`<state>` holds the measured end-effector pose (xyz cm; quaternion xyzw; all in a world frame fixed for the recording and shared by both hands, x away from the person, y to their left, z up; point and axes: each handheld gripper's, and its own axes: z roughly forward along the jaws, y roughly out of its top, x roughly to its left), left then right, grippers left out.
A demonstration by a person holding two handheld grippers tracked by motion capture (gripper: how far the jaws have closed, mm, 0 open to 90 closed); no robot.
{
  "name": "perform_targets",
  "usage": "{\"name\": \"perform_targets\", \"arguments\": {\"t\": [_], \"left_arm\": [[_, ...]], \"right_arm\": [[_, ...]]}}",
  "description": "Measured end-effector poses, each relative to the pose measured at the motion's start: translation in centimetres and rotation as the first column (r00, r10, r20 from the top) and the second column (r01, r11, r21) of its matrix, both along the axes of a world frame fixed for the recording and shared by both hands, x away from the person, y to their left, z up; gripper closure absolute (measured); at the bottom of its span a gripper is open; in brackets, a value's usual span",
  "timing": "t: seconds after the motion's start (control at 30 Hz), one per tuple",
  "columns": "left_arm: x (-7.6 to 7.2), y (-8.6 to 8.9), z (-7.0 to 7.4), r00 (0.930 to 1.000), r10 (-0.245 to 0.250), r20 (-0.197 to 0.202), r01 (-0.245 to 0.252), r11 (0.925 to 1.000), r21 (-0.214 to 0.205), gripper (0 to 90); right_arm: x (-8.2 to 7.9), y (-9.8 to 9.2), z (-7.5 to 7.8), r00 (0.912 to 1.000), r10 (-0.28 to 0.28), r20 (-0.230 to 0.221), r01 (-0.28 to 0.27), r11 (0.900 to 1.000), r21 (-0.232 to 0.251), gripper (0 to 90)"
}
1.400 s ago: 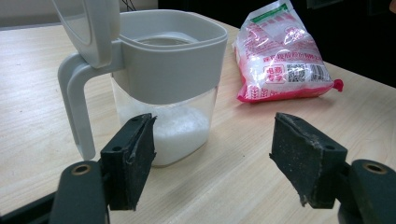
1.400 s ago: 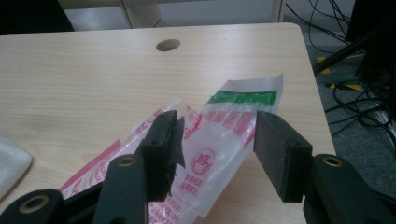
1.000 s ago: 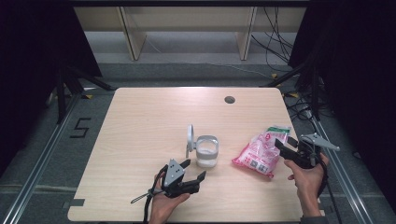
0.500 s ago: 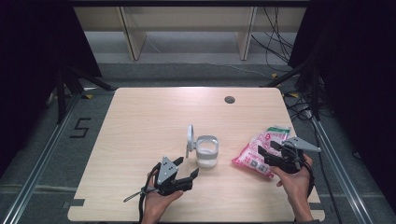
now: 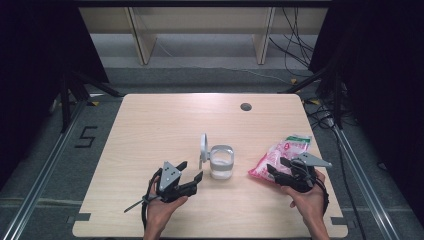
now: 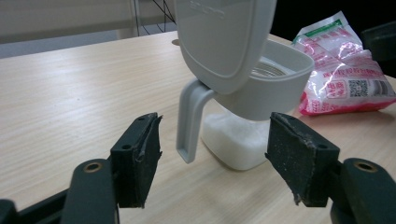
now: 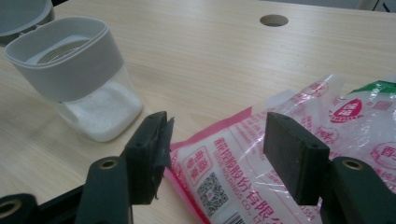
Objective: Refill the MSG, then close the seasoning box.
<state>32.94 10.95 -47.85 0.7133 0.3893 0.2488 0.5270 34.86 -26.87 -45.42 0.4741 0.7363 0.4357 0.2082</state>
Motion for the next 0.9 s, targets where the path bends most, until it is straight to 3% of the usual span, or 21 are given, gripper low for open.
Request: {"name": "perform_targets", "arguments": {"t": [0.1,0.13,0.2,0.23,0.27,0.33,0.37,0.43,0.67,0.73,0.77,0.8,0.9], "left_arm": [[0.2,0.3,0.1,1.0000,0.008,0.002,-0.008,1.0000,-0.003,35.7],[0.2,0.4,0.1,0.9999,0.016,-0.003,-0.016,0.9998,-0.009,35.8],[0.4,0.5,0.2,0.9998,0.019,-0.003,-0.019,0.9998,-0.004,36.1],[0.5,0.5,0.2,0.9997,0.022,-0.003,-0.022,0.9997,-0.013,36.2],[0.5,0.5,0.2,0.9997,0.022,-0.003,-0.022,0.9997,-0.013,36.3],[0.6,0.6,0.3,0.9997,0.024,0.000,-0.024,0.9997,-0.006,36.7],[0.7,0.6,0.3,0.9997,0.025,-0.003,-0.025,0.9997,0.002,36.7],[0.8,0.7,0.4,0.9997,0.025,0.003,-0.025,0.9997,0.004,36.9],[1.2,0.9,0.7,0.9995,0.029,0.010,-0.029,0.9995,0.013,38.6],[1.2,1.0,0.7,0.9995,0.029,0.011,-0.030,0.9995,0.013,39.4],[1.3,1.0,0.8,0.9995,0.029,0.014,-0.029,0.9994,0.016,40.3],[1.4,1.0,0.8,0.9994,0.034,0.009,-0.034,0.9994,0.009,42.4],[1.7,1.0,0.8,0.9996,0.026,0.014,-0.026,0.9996,0.012,45.4]], "right_arm": [[-0.3,0.3,0.0,0.9999,0.010,-0.004,-0.010,0.9994,0.032,40.9],[-0.2,0.2,-0.1,0.9994,0.032,0.010,-0.033,0.9993,0.020,40.9],[-0.5,0.5,-0.1,0.9999,0.010,-0.007,-0.010,0.9999,0.004,40.8],[-0.4,0.3,-0.2,0.9994,0.026,0.023,-0.026,0.9996,-0.010,40.8],[-0.4,0.3,-0.2,0.9994,0.026,0.023,-0.026,0.9996,-0.010,40.8],[-0.7,0.3,-0.3,0.9992,0.038,0.012,-0.038,0.9993,0.007,40.8],[-1.0,0.5,-0.2,0.9998,0.011,-0.013,-0.011,0.9999,0.008,40.7],[-0.9,0.3,-0.4,0.9993,0.032,0.020,-0.032,0.9994,-0.014,40.5],[-1.6,0.6,-0.7,0.9991,0.041,-0.008,-0.041,0.9991,-0.005,40.4],[-1.5,0.6,-0.9,0.9986,0.052,0.008,-0.052,0.9986,-0.012,40.4],[-1.9,0.8,-0.7,0.9990,0.038,-0.025,-0.038,0.9993,-0.002,40.3],[-1.7,0.7,-0.9,0.9984,0.057,0.008,-0.057,0.9983,-0.010,40.3],[-2.1,0.9,-0.8,0.9987,0.042,-0.029,-0.042,0.9991,-0.004,40.3]]}}
